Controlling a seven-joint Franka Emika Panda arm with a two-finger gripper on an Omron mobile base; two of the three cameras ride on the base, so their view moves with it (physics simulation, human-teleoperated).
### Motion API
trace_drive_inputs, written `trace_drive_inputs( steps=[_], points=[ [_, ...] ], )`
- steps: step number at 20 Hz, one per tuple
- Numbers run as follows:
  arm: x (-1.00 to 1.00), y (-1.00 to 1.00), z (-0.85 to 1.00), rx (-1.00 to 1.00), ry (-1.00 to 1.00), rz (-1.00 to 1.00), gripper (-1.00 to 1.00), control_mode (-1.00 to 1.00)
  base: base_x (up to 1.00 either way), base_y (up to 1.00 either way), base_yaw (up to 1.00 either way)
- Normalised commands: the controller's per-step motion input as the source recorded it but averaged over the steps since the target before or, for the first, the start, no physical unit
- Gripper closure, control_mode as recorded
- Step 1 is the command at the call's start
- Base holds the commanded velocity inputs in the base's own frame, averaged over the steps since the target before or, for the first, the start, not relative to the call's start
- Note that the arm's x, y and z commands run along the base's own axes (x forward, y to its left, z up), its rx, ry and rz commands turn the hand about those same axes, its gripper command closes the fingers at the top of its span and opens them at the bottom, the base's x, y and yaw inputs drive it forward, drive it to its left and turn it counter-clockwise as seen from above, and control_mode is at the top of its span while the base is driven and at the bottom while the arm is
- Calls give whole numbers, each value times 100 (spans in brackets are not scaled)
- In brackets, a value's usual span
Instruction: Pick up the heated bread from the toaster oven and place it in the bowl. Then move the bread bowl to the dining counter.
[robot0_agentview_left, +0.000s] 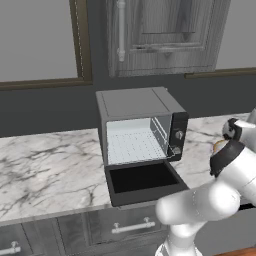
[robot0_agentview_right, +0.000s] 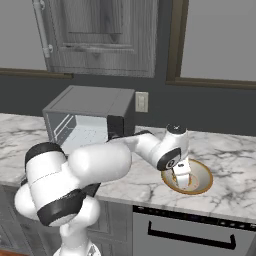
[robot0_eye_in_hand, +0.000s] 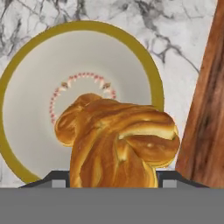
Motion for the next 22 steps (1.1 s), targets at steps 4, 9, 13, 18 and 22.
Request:
trace_drive_inputs(
  steps=[4,9,13,18,22],
  points=[
    [93,-11,-27,-2,-6,-1,-100,-100,0,0,0],
    [-10,-3,5,0,-1,-1,-100,-100,0,0,0],
    [-100,-18,13,1,-4,0,-100,-100,0,0,0],
    [-88,-33,-17,0,-3,0,-100,-100,0,0,0],
    [-30,-44,-46,2,-5,0,-100,-100,0,0,0]
  ],
)
